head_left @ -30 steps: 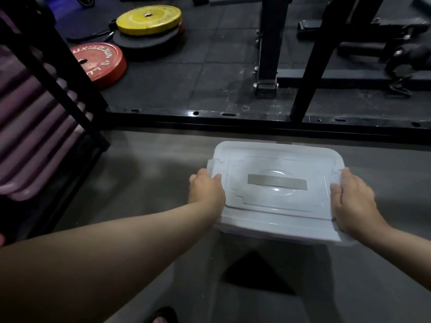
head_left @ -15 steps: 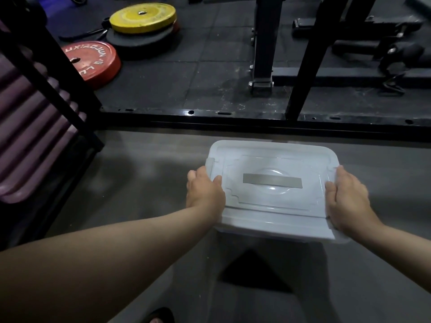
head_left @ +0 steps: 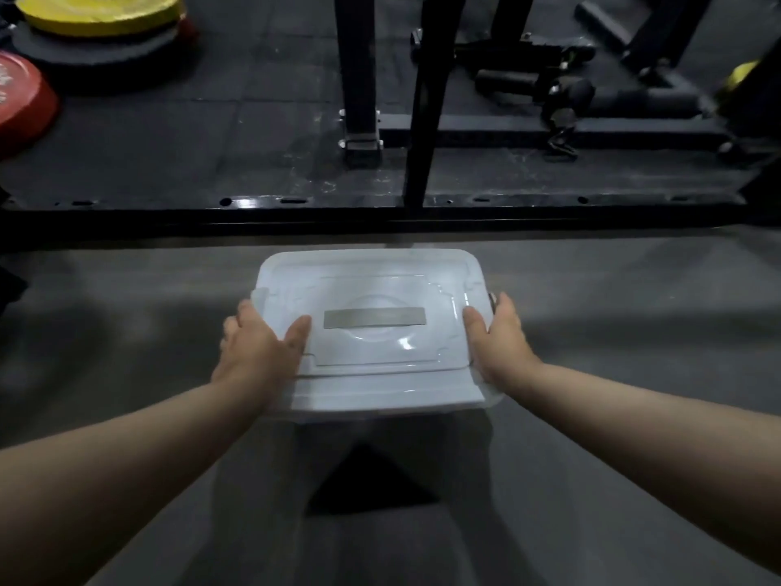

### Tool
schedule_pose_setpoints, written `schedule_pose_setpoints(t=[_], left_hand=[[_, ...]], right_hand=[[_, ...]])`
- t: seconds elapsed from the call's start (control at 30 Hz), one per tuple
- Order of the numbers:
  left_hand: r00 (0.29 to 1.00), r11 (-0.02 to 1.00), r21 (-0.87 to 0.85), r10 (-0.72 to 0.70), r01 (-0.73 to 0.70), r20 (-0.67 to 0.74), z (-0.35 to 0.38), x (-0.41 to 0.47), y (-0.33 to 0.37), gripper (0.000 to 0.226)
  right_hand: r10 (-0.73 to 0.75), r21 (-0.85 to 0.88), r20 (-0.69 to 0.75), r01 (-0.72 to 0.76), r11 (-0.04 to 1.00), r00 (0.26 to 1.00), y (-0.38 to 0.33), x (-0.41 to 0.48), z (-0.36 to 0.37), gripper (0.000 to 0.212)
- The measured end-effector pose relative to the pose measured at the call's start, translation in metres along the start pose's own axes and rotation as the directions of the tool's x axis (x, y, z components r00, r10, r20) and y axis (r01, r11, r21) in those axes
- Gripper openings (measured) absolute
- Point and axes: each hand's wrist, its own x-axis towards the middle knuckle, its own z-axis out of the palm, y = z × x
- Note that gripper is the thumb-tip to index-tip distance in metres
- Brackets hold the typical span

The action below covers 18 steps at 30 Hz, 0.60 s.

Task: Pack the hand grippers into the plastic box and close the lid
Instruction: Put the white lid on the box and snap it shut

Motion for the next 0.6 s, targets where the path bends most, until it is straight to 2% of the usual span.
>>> schedule_pose_setpoints(t=[0.13, 0.23, 0.3, 0.47, 0.5, 0.6], left_hand=[[1.000, 0.995, -0.100, -0.020, 0.021, 0.019, -0.002, 0.004, 0.003, 0.089], [0.998, 0.994, -0.088, -0.061, 0.062, 0.015, 0.000, 0.002, 0.010, 0.106], [0.998, 0.997, -0.019, -0.069, 0.069, 0.004, 0.001, 0.001, 0.015, 0.117], [0.998, 0.998, -0.011, -0.069, 0.069, -0.011, 0.002, 0.000, 0.018, 0.117], [0.998, 0.998, -0.011, -0.064, 0.064, -0.013, 0.002, 0.000, 0.018, 0.117], [0.999, 0.999, -0.016, -0.052, 0.052, -0.013, 0.002, -0.001, 0.017, 0.119]], right_hand=[[0.129, 0.131, 0.037, -0.133, 0.982, 0.991, 0.003, -0.003, -0.004, 0.074], [0.188, 0.127, 0.042, -0.192, 0.973, 0.981, 0.008, -0.001, -0.005, 0.076], [0.161, 0.130, 0.029, -0.163, 0.978, 0.987, 0.009, 0.000, -0.006, 0.072], [-0.002, 0.005, -0.071, 0.003, 1.000, 0.997, 0.007, -0.002, -0.007, 0.045], [-0.035, 0.021, -0.076, 0.036, 0.999, 0.996, 0.007, -0.002, -0.007, 0.042], [-0.046, 0.223, -0.040, 0.054, 0.973, 0.998, 0.005, 0.002, -0.008, 0.039]])
